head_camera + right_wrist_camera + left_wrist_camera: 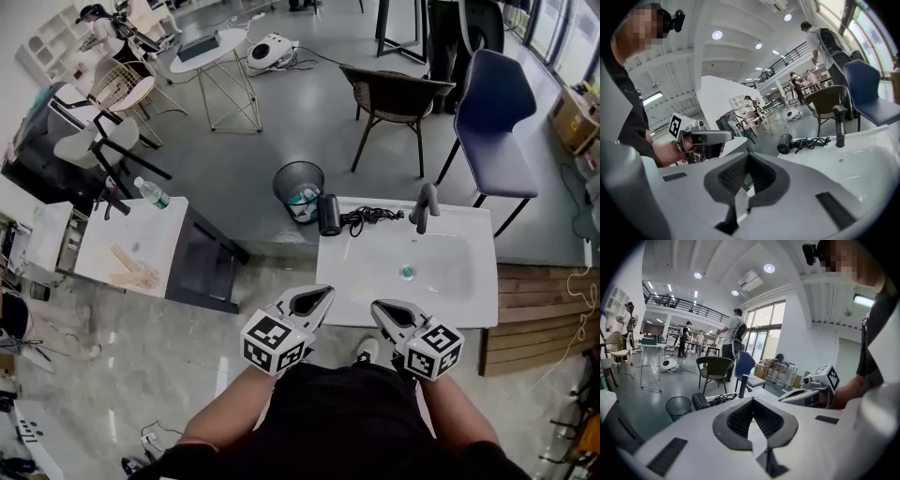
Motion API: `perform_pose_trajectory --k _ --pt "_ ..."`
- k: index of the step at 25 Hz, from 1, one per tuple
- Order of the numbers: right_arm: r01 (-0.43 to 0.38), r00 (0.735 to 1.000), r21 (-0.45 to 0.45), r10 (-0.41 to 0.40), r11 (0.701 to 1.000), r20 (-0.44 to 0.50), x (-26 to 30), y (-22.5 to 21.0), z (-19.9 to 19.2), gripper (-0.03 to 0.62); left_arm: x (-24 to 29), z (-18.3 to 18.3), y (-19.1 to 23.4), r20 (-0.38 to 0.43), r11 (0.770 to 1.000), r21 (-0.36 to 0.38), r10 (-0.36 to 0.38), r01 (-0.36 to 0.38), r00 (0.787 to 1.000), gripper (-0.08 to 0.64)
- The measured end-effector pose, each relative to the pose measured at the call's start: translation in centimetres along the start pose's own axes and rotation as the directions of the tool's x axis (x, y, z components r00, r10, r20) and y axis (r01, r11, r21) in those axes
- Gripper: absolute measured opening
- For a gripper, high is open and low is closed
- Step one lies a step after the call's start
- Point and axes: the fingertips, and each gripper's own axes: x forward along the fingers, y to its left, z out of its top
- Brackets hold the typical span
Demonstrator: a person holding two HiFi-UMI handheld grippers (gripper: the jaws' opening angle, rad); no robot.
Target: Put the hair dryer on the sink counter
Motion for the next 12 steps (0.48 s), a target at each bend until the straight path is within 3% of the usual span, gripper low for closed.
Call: perform_pose_trajectory --k 7,12 --pt "0.054 0.997 -0.075 -0.051 0.996 0.049 2.6 6.9 -0.8 0.003 -5.7 -4.4 0.6 -0.078 0.997 0.012 -0.079 0.080 0.994 0.000" --pt "0.137 0.990 -0.045 -0.135 0.989 0.051 3.3 9.7 -2.6 0.002 -9.1 -5.8 1.5 -0.094 0.991 0.029 -0.128 0.131 0.987 0.000"
